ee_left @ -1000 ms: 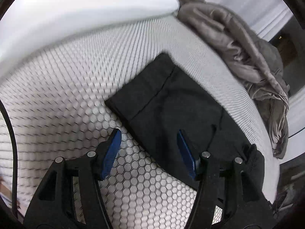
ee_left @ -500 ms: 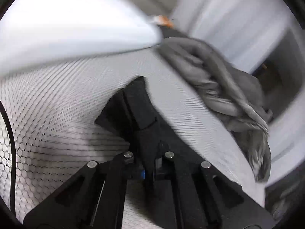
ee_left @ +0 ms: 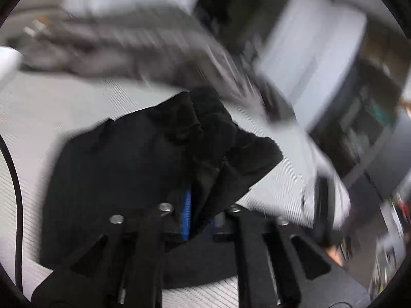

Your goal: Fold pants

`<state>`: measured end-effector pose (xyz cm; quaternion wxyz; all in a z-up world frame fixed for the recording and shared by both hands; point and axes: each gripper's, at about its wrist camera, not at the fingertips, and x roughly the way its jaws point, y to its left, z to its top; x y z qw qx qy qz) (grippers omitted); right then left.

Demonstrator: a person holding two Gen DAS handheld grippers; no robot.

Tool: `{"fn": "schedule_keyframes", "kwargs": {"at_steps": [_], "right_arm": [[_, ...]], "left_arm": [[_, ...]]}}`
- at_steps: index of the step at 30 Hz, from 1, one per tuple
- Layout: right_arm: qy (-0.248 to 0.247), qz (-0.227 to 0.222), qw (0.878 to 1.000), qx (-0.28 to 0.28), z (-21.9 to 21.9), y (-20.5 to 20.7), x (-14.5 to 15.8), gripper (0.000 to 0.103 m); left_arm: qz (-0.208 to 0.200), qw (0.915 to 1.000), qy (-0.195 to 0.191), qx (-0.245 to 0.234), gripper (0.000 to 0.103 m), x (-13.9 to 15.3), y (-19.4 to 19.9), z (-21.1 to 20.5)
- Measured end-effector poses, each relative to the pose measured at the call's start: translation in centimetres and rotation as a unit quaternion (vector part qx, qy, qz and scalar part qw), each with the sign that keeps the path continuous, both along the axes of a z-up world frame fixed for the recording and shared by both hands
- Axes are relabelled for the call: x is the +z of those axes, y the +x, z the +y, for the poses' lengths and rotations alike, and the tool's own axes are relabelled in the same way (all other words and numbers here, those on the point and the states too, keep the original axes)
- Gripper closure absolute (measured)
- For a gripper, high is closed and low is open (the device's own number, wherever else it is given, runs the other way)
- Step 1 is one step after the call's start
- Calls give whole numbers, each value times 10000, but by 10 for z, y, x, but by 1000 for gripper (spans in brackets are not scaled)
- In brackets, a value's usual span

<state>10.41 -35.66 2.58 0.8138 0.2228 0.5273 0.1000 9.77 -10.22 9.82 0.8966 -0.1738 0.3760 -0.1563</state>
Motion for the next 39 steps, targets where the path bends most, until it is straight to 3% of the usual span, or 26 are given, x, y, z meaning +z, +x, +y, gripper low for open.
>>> {"fn": "schedule_keyframes", "kwargs": {"at_steps": [1,3,4,5,9,13,17,20,23,26,32,37,38,39], "right_arm": [[15,7,9999,-110,-6,0,0,58],[24,30,9997,-226,-12,0,-1,58],[25,53,9997,-253,-13,0,-3,58],[12,79,9997,-239,-12,1,-3,58],[-39,80,9999,-78,-4,2,-3,58],[269,-79,9994,218,13,6,2,58],[872,-227,9937,671,32,5,6,58],[1017,-173,9909,871,46,8,2,58],[1206,-25,9892,831,53,13,-5,58],[1592,-171,9833,860,56,16,1,58],[2100,-477,9705,1083,62,13,20,58],[1354,-28,9823,1295,80,16,1,58],[1271,32,9830,1327,82,16,-3,69],[1187,65,9840,1325,85,17,-7,89]], "left_arm": [[394,9980,159,-471,79,-26,4,-27],[1201,9803,647,-1429,70,-78,6,-71],[1245,9751,942,-1576,69,-93,3,-81],[1082,9769,1003,-1544,69,-95,-4,-83],[769,9793,596,-1775,66,-72,-13,-63],[161,9919,379,-1204,37,-38,-24,-18],[21,9984,530,-205,37,-36,5,36],[339,9963,575,537,37,-58,23,83],[776,9917,264,993,37,-85,29,124],[834,9902,178,1108,37,-94,18,154],[727,9909,414,1052,37,-90,14,161],[714,9915,632,884,37,-73,6,145],[706,9913,698,863,37,-73,6,143],[698,9911,743,860,37,-73,7,141]]}}
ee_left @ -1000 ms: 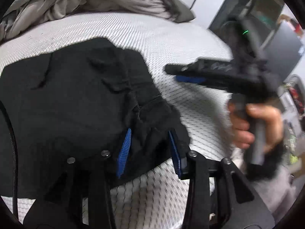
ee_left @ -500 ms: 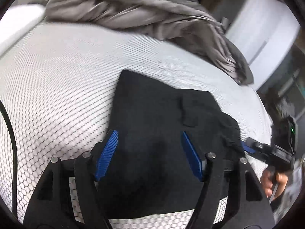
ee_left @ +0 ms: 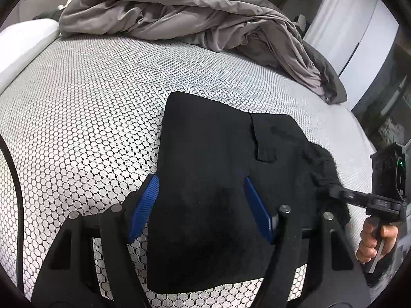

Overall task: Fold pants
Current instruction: 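Press the folded black pants flat with both open grippers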

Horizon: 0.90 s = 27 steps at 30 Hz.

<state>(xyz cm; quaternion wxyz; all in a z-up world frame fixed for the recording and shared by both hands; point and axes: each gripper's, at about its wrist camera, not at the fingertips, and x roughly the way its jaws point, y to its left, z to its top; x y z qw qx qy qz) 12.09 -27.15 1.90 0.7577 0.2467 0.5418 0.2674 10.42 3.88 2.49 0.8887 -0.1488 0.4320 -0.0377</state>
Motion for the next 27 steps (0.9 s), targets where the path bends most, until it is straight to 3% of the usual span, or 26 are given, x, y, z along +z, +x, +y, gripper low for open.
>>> {"fn": "schedule_keyframes", "kwargs": {"at_steps": [2,6,8,10,11,14,17,21,24,27], "right_arm": [[-104,15,9999,47,5,2,-3,96],[91,-316,9993,160,6,-9,26,97],[-244,-299,9991,150,1,-17,32,97],[-1156,-110,9931,174,2,-21,18,93],[-1173,47,9929,217,-2,-25,10,93],[-596,131,9981,5,-16,-21,10,86],[-461,-258,9970,-566,-39,-20,27,55],[-315,-219,9950,-923,-47,-7,19,54],[-86,-65,9964,-844,-40,3,10,54],[-13,-323,9970,-708,-33,3,23,54]], "left_arm": [[-14,10000,17,51,37,2,-1,-1],[-46,9999,-52,156,37,3,-1,6],[5,9998,-12,189,37,1,1,9],[84,9997,75,198,37,-3,2,9],[104,9997,109,201,37,-5,3,10],[141,9995,168,209,37,-8,3,11],[157,9995,185,213,37,-9,2,12],[215,9994,204,181,37,-12,1,14],[247,9993,224,161,37,-13,0,15],[256,9993,209,169,37,-13,-1,15]]}}
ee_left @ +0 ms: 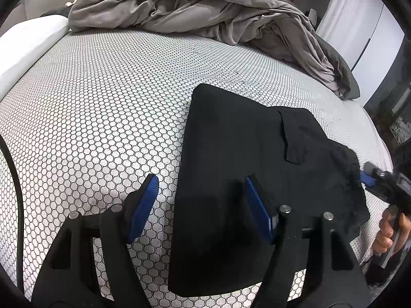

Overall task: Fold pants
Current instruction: 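Press the folded black pants flat with both open grippers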

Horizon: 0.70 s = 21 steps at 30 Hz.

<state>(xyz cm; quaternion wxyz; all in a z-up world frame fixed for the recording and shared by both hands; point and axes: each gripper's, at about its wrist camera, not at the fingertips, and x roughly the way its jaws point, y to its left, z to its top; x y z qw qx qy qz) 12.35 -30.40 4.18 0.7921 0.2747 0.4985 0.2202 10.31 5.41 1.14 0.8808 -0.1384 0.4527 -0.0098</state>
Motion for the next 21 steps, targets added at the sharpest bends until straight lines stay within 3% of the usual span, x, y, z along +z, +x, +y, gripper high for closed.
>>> {"fn": "schedule_keyframes", "kwargs": {"at_steps": [3,6,11,21], "right_arm": [[331,-118,9992,199,9,-5,11,54],[180,-193,9989,392,21,-6,15,54],[-82,14,9980,621,22,-7,2,52],[461,278,9971,543,1,5,-22,51]], "left_arm": [[63,10000,-29,14,37,-4,2,-3],[55,10000,-22,-25,37,-5,2,-8],[40,9999,66,-121,37,-6,3,-18],[33,9998,131,-142,37,-5,0,-18]]}}
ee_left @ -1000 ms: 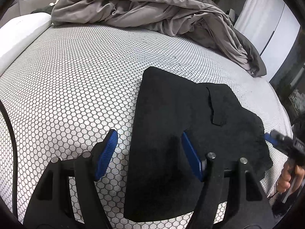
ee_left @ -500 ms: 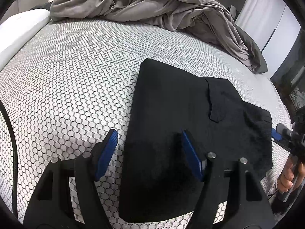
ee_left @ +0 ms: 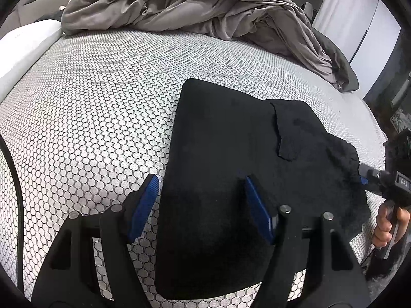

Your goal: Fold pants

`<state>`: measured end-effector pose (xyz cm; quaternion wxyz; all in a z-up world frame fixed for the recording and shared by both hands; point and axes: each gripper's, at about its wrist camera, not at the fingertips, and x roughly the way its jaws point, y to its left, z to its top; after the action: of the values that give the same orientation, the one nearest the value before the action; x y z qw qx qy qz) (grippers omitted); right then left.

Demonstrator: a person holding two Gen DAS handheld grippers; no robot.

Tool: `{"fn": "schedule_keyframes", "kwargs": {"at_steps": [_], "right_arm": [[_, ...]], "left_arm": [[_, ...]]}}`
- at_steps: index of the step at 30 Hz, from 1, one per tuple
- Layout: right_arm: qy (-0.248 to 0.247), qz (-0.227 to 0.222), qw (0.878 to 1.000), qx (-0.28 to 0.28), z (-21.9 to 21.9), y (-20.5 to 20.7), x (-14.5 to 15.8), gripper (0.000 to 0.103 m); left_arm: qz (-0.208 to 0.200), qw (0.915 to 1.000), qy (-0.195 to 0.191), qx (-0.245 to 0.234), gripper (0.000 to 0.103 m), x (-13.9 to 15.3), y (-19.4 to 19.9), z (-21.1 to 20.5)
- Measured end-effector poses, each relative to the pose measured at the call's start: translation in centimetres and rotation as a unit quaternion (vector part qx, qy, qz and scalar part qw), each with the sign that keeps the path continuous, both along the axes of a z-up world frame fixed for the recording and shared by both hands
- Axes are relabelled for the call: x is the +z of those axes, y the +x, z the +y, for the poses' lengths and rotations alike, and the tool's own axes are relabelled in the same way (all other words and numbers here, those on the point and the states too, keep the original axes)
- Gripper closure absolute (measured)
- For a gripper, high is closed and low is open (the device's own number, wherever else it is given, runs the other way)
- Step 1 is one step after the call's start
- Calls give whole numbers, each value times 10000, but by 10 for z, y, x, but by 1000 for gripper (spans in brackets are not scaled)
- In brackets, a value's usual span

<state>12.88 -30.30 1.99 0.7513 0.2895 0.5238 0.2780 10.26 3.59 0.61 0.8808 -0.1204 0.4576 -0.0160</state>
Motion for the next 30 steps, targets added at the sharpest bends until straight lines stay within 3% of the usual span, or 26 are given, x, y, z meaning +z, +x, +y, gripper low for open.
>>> {"fn": "schedule_keyframes", "kwargs": {"at_steps": [9,10,11,12,14,16,18,21,23,24,25,27,30], "right_arm": [[40,200,9991,376,3,-3,-12,50],[10,189,9992,352,1,-4,-13,57],[-113,142,9993,336,2,-4,-11,82],[-253,64,9992,305,4,-4,-7,88],[-70,-32,9997,227,3,-7,6,91],[95,-343,9991,250,4,-15,31,91],[-145,-487,9984,268,3,-22,43,91],[-678,138,9976,89,-3,-20,16,86],[-320,787,9963,163,-7,-17,-12,84],[-17,850,9962,188,-13,-17,-15,83],[276,835,9959,204,-17,-18,-14,81],[621,728,9949,324,-21,-22,-7,64],[507,561,9953,606,-15,-29,2,59]], "left_arm": [[-12,10000,-13,23,37,1,0,4],[-14,10000,-4,24,37,2,0,4],[-13,10000,-4,30,37,2,0,4],[-18,10000,-11,35,37,2,0,3],[-40,10000,-31,61,37,4,0,5],[-48,9999,-38,83,37,4,-1,8],[-6,9999,-74,95,37,1,1,12],[65,9999,-54,132,37,-4,1,17],[93,9998,-31,162,37,-5,2,19],[92,9998,-34,162,37,-5,2,20],[88,9998,-30,166,37,-5,2,21],[71,9998,-4,180,37,-5,2,22],[67,9998,-7,181,37,-4,2,22]]}}
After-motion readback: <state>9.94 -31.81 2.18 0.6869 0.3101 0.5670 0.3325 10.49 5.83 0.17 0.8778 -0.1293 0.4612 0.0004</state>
